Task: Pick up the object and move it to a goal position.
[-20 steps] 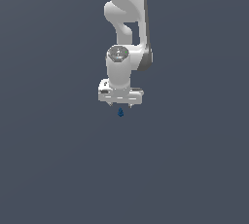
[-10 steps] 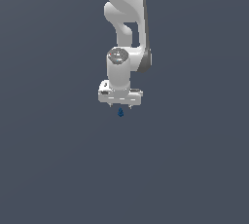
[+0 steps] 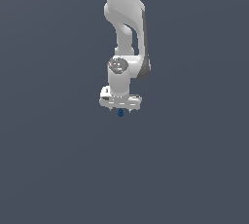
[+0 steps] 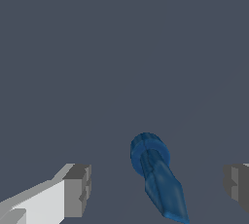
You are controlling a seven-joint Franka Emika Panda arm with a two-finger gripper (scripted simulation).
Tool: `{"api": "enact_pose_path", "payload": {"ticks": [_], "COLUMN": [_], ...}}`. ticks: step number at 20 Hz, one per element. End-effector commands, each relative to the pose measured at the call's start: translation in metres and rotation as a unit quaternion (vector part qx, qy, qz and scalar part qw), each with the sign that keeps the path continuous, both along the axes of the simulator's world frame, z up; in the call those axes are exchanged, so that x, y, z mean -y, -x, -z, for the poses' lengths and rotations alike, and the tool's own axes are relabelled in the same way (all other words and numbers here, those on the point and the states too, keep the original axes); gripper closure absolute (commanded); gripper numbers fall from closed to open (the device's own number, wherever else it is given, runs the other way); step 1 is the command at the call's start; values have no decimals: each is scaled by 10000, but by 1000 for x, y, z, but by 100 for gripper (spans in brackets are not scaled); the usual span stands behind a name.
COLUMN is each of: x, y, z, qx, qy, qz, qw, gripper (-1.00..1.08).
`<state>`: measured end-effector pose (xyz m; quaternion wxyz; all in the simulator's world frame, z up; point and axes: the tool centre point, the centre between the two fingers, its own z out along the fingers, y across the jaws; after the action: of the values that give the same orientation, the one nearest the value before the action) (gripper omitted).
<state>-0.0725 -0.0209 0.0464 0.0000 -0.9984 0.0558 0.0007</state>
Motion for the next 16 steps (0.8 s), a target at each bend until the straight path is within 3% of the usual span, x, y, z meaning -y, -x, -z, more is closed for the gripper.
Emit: {"api": "enact_pose_path", "payload": {"ticks": [1,2,3,16], "x": [0,0,0,2], "y": [-1,-1,-1,-3], "z": [4,4,4,3], "qx": [7,7,7,48], "qy": [0,0,0,6], "qz": [0,0,0,8], "qw": [10000,10000,10000,10000], "gripper": [-92,-92,108,108]}}
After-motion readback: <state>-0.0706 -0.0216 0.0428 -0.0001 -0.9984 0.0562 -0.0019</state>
